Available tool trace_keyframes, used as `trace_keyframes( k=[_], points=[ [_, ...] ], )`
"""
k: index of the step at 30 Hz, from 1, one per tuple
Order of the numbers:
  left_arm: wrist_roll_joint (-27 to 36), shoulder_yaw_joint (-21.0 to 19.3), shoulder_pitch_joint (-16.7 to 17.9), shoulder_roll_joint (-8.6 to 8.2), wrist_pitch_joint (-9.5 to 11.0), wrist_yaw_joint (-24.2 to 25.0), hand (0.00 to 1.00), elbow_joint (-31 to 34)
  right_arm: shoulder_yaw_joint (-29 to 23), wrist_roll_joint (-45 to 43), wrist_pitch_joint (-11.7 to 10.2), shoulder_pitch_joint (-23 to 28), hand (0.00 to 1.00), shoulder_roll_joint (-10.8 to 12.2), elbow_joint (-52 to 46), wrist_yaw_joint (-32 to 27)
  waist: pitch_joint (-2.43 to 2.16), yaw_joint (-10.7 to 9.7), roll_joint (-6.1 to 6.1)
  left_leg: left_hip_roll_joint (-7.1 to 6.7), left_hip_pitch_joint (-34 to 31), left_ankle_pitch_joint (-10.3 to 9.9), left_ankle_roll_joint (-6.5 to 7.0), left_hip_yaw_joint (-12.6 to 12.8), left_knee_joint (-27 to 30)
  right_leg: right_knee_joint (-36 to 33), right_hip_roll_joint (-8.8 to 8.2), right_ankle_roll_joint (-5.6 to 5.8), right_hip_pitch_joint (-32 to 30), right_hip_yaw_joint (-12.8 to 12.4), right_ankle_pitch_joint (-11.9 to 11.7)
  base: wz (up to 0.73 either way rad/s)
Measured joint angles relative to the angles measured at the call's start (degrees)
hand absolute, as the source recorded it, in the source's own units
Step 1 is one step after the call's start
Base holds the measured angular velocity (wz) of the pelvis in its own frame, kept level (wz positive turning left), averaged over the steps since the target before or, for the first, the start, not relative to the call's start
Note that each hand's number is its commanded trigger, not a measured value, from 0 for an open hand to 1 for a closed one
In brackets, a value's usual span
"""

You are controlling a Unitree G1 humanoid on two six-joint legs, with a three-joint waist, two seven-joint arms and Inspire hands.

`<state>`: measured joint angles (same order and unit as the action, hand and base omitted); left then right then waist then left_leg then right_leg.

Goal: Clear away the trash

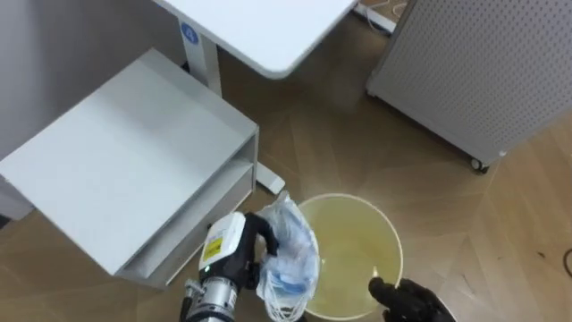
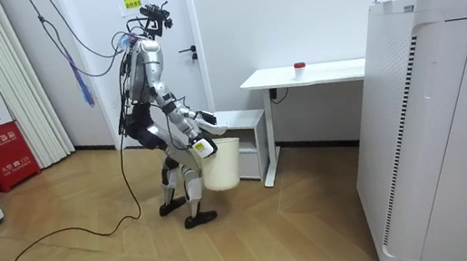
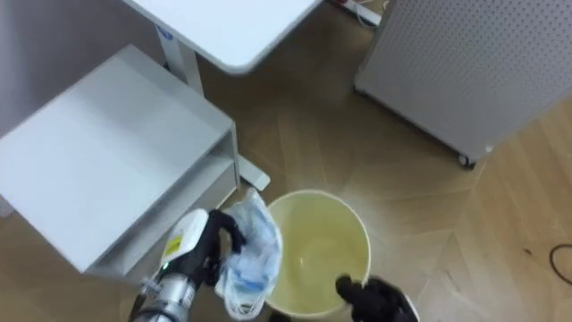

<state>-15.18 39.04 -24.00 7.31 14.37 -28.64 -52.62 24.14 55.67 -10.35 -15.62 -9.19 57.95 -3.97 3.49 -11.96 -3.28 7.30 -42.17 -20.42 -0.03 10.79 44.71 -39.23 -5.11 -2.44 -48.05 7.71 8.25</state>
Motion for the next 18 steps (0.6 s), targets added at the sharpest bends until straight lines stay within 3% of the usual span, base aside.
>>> trace_keyframes(
  k=[4,8,12,13,14,15,18],
  points=[
    [0.0,1.8,1.3,-0.18,0.0,4.3,1.0,1.6,1.1,-1.2,0.4,0.6,1.0,0.3,-0.5,-0.1,-0.08,0.3,0.02,-0.09,1.4,-0.2,0.5,0.5,-0.8,1.4,0.1,0.66,1.5,-0.1,-0.4,-0.04],
    [-0.6,2.8,3.6,-0.35,0.0,6.1,1.0,3.7,1.0,-1.1,0.4,1.4,1.0,0.2,-0.9,-0.3,-0.43,1.4,-0.3,-0.1,3.0,-0.3,0.84,2.1,-1.9,1.7,0.2,0.94,2.0,-1.3,-0.6,-0.15],
    [-0.7,2.9,5.2,-0.42,0.0,7.2,1.0,4.8,1.1,-1.2,0.4,1.4,1.0,0.2,-2.6,-0.3,-0.45,1.5,-0.27,-0.18,3.2,-0.2,0.87,2.2,-1.9,1.6,0.1,0.97,1.9,-1.4,-0.6,0.0],
    [-0.7,2.9,5.4,-0.42,-0.1,7.6,0.82,4.9,1.1,-1.2,0.3,1.4,1.0,0.2,-2.6,-0.1,-0.45,1.6,-0.26,-0.2,3.3,-0.2,0.89,2.3,-2.0,1.5,0.1,0.97,1.9,-1.5,-0.6,0.0],
    [-0.7,2.9,5.5,-0.42,-0.1,7.9,0.27,5.1,1.1,-1.2,0.3,1.4,1.0,0.2,-2.6,-0.1,-0.47,1.7,-0.24,-0.21,3.3,-0.2,0.9,2.4,-2.0,1.5,0.11,0.97,2.0,-1.6,-0.6,-0.03],
    [-0.7,2.8,5.8,-0.46,-0.1,8.0,0.0,5.5,1.1,-1.2,0.3,1.6,1.0,0.2,-2.6,-0.1,-0.49,1.8,-0.2,-0.2,3.4,-0.2,0.9,2.5,-2.0,1.5,0.13,0.97,2.0,-1.7,-0.6,0.0],
    [-0.8,2.8,5.9,-0.6,-0.1,8.5,0.0,5.5,1.1,-1.6,0.3,2.3,1.0,0.2,-2.6,-0.1,-0.56,2.5,-0.2,-0.12,3.4,-0.2,0.91,2.6,-2.0,1.5,0.09,0.9,2.0,-1.8,-0.7,0.0]
  ],
)
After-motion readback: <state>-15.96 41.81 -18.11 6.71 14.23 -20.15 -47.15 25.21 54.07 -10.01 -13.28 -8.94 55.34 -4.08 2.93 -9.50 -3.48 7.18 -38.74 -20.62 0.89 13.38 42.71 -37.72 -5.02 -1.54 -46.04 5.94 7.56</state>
